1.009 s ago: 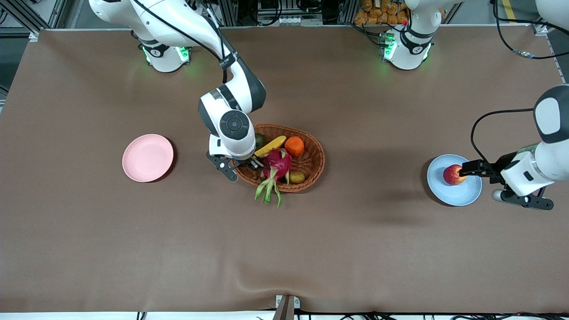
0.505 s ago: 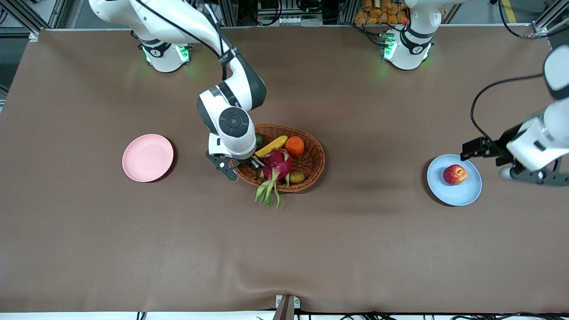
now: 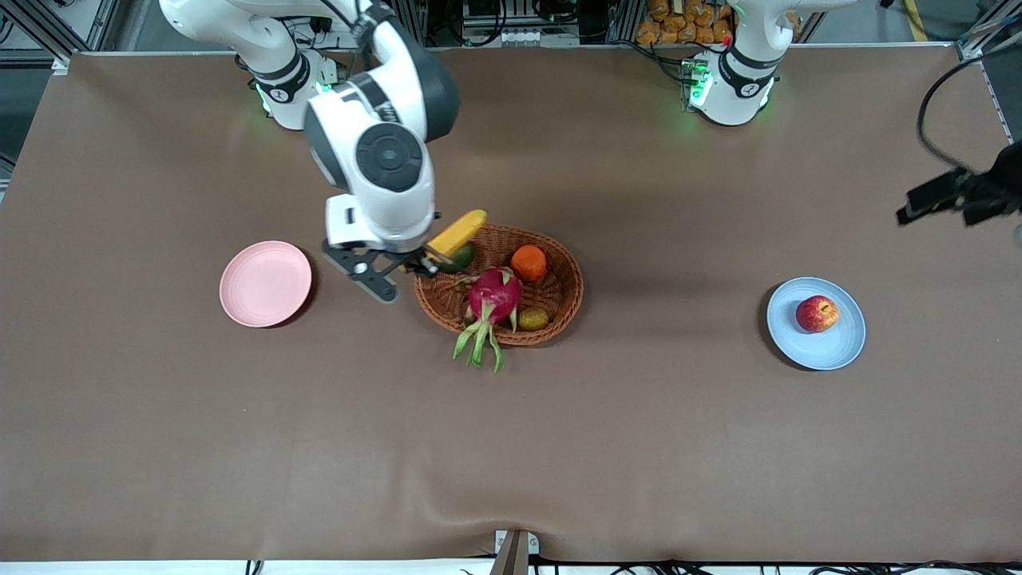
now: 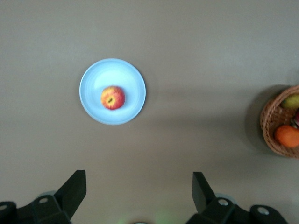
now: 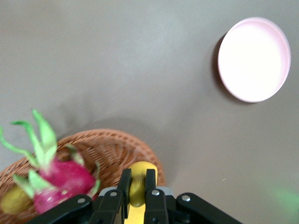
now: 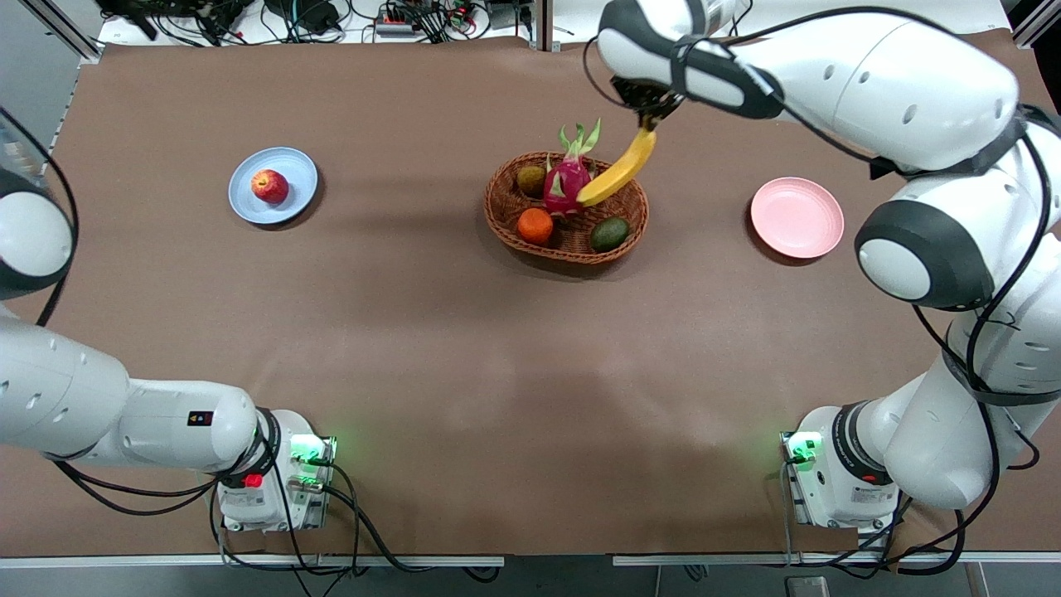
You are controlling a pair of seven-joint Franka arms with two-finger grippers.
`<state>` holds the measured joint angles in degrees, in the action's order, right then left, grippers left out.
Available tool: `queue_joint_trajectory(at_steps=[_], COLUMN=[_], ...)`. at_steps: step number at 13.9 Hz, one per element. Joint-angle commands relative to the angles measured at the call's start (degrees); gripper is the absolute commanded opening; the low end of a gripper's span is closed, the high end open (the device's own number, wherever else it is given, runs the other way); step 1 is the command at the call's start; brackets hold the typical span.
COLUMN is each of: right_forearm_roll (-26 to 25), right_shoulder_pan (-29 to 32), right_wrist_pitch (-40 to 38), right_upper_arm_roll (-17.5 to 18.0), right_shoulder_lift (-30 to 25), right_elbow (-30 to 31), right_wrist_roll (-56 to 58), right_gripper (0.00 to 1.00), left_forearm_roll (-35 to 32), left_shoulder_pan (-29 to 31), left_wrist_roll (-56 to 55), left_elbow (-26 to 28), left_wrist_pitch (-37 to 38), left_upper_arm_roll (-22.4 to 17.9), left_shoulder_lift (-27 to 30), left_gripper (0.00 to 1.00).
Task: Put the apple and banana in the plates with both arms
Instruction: 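Carry the yellow banana with the right gripper over the pink plate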
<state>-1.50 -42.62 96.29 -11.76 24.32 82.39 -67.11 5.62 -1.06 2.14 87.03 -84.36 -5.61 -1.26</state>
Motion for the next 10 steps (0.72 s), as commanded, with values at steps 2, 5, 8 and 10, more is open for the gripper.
queue_joint_trajectory(at_steps=[2, 5, 8, 10], right_forearm_roll=[-1.48, -1.48, -1.4, -1.4], right_shoulder_pan=[4.29, 5.17, 8.94, 12.72], right_wrist_pitch=[-5.4, -6.9, -6.21, -5.77], right_upper_arm_roll=[-4.3, -10.98, -13.46, -13.38], right_shoulder_lift=[-1.38, -1.38, -2.69, -2.88], right_elbow=[0.31, 1.89, 5.75, 7.95], right_wrist_roll=[14.87, 27.25, 39.13, 45.9], right_gripper=[0.0, 0.0, 0.0, 0.0], left_forearm_roll=[-2.98, -3.42, -3.33, -3.6], left_shoulder_pan=[0.97, 1.85, 1.94, 1.85], left_wrist_roll=[-0.99, -3.55, -3.03, -2.84], left_elbow=[1.03, 1.91, 2.36, 1.22], left_wrist_pitch=[5.24, 5.43, 4.47, 3.67], left_upper_arm_roll=[1.03, 2.88, 2.71, 2.62], left_shoulder_lift=[6.09, 9.16, 9.1, 7.07], left_gripper=[1.0, 1.0, 1.0, 1.0])
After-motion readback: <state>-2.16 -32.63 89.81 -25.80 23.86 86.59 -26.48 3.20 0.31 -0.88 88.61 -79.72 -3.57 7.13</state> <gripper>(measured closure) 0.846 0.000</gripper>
